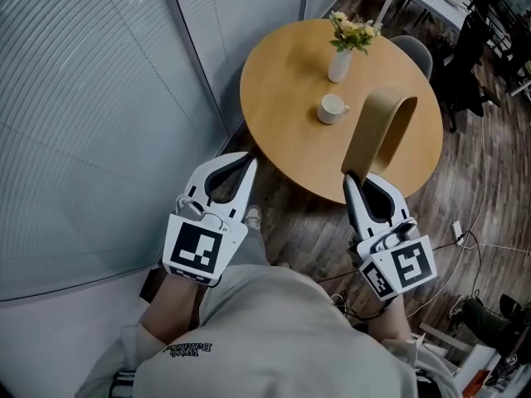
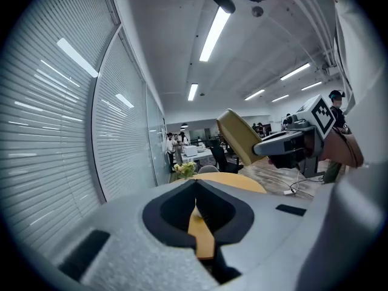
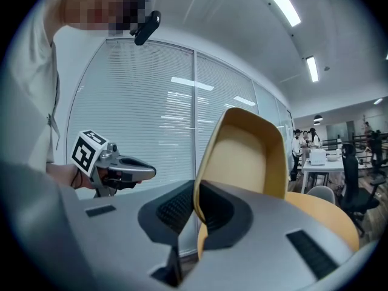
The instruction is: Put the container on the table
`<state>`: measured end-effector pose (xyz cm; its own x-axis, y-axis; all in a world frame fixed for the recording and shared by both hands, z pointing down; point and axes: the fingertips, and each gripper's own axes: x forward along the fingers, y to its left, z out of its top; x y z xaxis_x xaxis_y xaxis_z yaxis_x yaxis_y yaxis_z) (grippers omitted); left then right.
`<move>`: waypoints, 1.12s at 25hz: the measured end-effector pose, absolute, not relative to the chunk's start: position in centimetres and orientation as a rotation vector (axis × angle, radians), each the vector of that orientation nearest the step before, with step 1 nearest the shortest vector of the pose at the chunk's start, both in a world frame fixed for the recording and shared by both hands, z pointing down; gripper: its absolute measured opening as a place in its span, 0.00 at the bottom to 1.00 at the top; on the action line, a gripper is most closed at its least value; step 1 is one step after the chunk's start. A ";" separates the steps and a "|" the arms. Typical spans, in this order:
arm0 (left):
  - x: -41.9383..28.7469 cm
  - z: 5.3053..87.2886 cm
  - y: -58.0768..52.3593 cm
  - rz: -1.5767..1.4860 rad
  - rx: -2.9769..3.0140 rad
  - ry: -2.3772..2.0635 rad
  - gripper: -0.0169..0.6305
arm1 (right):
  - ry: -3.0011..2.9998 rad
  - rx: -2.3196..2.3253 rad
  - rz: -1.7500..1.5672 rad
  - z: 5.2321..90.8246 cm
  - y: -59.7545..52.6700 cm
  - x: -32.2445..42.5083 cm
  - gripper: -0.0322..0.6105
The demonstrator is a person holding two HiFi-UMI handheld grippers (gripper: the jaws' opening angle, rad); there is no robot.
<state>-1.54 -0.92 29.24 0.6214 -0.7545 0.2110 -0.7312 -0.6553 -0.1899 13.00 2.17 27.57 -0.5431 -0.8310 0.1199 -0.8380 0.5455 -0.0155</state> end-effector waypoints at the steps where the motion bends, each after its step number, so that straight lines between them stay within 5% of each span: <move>1: -1.8 29.3 -1.7 -0.420 -2.754 1.263 0.06 | -2.673 1.447 0.109 27.6 1.4 12.7 0.11; 28: -11.0 30.8 -19.4 -0.457 -2.836 1.162 0.06 | -2.538 1.544 0.114 27.0 -14.8 3.9 0.11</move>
<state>-11.01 -19.43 30.85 0.6755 -0.6923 0.2538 -0.6796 -0.7180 -0.1500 3.89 -14.76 26.97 -0.4505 -0.8739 0.1829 -0.8867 0.4617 0.0222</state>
